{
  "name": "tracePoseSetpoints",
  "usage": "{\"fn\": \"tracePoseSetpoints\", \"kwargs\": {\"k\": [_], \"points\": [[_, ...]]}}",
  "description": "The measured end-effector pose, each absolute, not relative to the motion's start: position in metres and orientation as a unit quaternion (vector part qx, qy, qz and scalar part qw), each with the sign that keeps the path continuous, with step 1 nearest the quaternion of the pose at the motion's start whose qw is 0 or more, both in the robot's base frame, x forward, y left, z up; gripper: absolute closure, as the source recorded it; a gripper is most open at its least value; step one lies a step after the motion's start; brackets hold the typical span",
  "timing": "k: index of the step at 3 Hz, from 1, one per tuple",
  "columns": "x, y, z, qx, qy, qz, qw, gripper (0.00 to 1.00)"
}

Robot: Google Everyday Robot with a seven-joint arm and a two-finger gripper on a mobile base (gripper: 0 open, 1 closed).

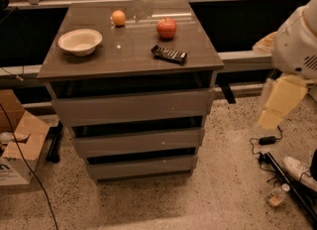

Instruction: Open middle drawer

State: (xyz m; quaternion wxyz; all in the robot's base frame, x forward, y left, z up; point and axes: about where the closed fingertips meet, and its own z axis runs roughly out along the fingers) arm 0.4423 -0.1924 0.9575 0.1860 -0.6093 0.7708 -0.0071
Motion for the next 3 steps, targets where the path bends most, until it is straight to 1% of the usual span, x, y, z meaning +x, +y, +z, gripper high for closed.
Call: {"fn": "tracePoseSetpoints", "kwargs": {"k": [1, 2, 3], "points": [[0.449, -0.162, 0.921, -0.606, 0.761, 0.051, 0.227, 0.00], [0.464, -0.133, 0.873, -0.604, 0.747, 0.119, 0.251, 0.00], [0.469, -0.126, 0.861, -0.601, 0.744, 0.137, 0.257, 0.00]]}}
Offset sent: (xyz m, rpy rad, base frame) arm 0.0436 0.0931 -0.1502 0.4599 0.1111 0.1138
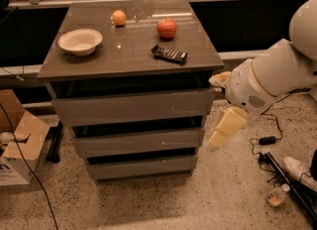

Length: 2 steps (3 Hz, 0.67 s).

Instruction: Open middle drawer

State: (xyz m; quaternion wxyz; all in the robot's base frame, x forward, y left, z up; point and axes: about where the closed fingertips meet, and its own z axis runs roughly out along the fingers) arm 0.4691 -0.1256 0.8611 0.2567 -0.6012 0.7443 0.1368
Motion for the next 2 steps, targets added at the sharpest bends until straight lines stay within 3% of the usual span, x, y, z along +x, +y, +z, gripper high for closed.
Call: {"fn": "tracePoseSetpoints", "kwargs": {"k": [2], "points": [[0.474, -0.107, 0.838, -0.609, 0.740, 0.146, 0.247, 0.00]]}}
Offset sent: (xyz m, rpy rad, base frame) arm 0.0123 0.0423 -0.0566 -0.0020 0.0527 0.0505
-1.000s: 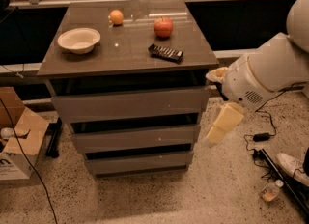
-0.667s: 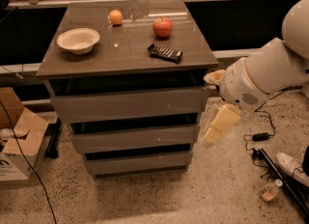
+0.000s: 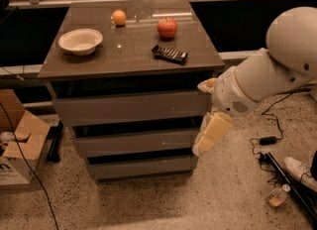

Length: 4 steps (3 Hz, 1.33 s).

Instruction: Open middle drawer

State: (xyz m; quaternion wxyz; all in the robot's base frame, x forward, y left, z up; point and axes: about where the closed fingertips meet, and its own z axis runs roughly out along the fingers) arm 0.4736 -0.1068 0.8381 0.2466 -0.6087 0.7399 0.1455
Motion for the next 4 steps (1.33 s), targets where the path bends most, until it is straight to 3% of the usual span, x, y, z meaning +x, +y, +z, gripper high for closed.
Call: {"fn": "tracePoseSetpoints", "kwargs": {"k": [4], "points": [[0.509, -0.060, 0.671, -0.628, 0.690, 0.253, 0.257, 0.00]]}}
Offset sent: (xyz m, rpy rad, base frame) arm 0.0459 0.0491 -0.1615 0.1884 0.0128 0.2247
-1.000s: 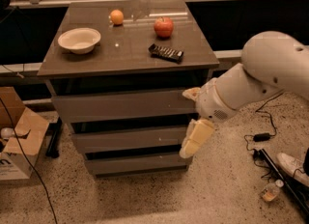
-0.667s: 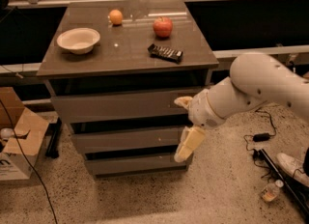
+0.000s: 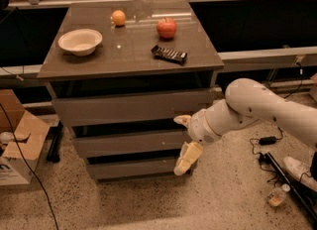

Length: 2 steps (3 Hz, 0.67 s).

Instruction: Open middle drawer

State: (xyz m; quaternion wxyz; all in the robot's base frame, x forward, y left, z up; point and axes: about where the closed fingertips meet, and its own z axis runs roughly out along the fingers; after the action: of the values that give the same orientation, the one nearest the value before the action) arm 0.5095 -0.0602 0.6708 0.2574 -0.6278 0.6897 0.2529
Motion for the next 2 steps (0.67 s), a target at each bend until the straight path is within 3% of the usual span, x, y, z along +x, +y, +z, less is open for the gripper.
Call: {"fn": "tracePoseSetpoints", "kwargs": {"k": [2], "points": [[0.507, -0.063, 0.644, -0.603, 0.721, 0.230, 0.251, 0.00]]}}
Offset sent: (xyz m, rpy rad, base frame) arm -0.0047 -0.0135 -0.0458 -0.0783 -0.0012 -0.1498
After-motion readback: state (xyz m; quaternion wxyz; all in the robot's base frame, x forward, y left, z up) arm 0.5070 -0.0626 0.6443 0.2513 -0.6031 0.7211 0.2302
